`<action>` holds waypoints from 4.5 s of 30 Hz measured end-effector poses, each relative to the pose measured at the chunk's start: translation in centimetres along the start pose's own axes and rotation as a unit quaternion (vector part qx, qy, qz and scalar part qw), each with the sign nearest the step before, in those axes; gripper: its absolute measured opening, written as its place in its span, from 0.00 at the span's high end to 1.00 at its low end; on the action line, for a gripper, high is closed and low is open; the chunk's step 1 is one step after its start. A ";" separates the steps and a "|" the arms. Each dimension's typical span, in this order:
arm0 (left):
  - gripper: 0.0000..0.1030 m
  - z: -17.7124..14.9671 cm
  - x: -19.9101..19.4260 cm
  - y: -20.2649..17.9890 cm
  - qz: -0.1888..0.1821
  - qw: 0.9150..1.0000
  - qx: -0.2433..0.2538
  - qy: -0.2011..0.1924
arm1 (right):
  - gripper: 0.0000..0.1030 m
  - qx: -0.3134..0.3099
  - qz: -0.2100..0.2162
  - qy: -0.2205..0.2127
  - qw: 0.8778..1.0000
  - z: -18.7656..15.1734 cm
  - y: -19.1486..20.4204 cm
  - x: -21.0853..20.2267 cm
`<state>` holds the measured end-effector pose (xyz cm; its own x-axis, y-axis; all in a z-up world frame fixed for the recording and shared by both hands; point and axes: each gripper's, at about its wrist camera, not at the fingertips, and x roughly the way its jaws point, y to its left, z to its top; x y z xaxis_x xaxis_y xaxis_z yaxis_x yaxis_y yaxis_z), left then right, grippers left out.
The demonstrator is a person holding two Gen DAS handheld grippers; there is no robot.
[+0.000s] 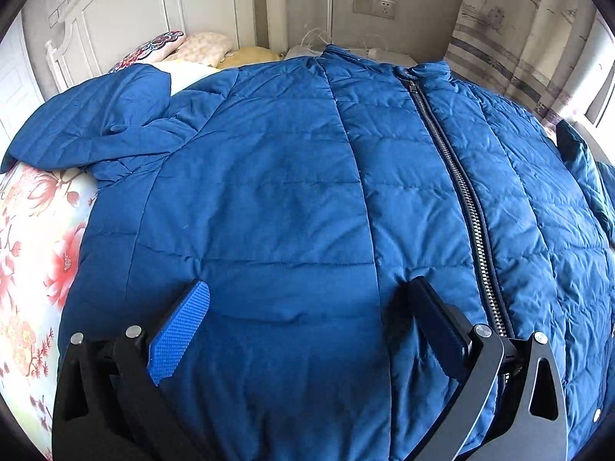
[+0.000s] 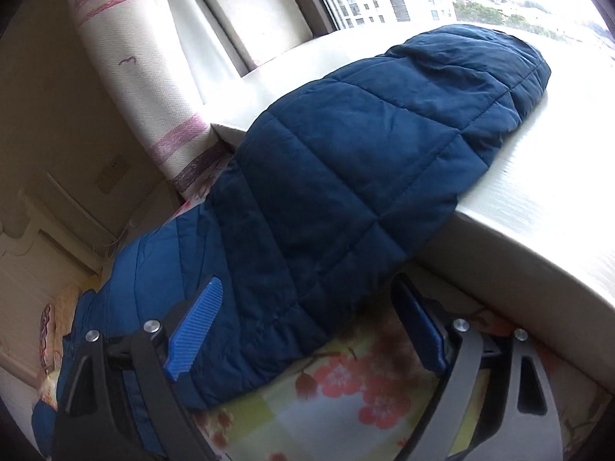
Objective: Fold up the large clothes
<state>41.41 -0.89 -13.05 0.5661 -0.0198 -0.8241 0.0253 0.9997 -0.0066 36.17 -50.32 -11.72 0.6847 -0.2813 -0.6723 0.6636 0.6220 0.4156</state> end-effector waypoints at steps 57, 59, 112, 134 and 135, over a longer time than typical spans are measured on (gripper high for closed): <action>0.04 -0.2 -0.4 1.1 -0.040 0.999 -0.027 -0.020 | 0.46 -0.316 0.395 0.115 0.855 -15.9 27.5 -5.9; 0.04 -0.2 -0.4 1.4 -0.049 0.998 -0.033 -0.023 | 0.46 -0.274 0.406 0.108 0.865 -14.6 24.8 -5.6; 0.44 2.3 1.8 14.1 -0.311 0.900 -0.299 -0.063 | 0.47 0.009 0.299 0.051 0.953 -9.9 5.1 -1.7; 0.73 2.4 0.4 12.4 -0.260 0.939 -0.206 -0.092 | 0.94 -0.060 0.256 0.129 0.956 -10.7 10.7 0.1; 0.73 2.3 0.5 12.6 -0.255 0.940 -0.206 -0.092 | 0.94 -0.060 0.252 0.129 0.957 -10.8 10.5 0.1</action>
<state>43.91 11.62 -12.20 0.7002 -0.4640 -0.5427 0.0329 0.7803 -0.6246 39.97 -35.90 -14.02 0.8018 0.2568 -0.5396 0.2175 0.7157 0.6636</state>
